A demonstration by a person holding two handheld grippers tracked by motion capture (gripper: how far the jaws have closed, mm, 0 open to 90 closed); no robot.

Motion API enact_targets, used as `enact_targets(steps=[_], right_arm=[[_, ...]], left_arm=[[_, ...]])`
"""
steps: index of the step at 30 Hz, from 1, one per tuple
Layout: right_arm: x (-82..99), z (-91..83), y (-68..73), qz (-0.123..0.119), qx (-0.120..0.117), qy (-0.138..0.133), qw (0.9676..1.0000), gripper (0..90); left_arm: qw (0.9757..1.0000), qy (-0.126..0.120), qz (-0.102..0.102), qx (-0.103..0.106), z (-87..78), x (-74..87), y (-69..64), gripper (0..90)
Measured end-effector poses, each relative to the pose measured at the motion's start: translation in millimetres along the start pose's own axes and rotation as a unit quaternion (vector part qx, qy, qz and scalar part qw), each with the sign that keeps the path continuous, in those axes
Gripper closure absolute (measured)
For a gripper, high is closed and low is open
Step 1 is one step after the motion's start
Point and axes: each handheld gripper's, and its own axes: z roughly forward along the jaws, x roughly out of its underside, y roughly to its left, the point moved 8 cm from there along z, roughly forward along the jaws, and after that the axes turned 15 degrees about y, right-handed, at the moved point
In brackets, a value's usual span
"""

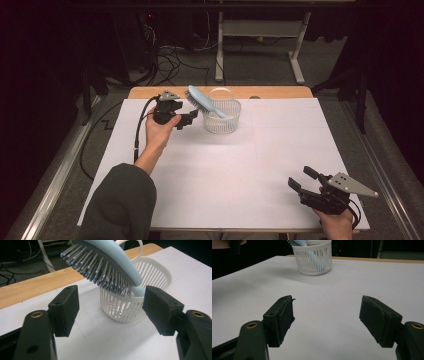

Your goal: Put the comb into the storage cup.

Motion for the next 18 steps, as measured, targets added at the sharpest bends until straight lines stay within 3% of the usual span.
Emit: enact_targets(steps=[18], right_arm=[[-0.2, 0.4, -4.2, 0.005, 0.011, -0.003, 0.9999, 27.9]], left_arm=[[0.9999, -0.012, 0.001, -0.004, -20.4, 17.6, 6.6, 29.0]])
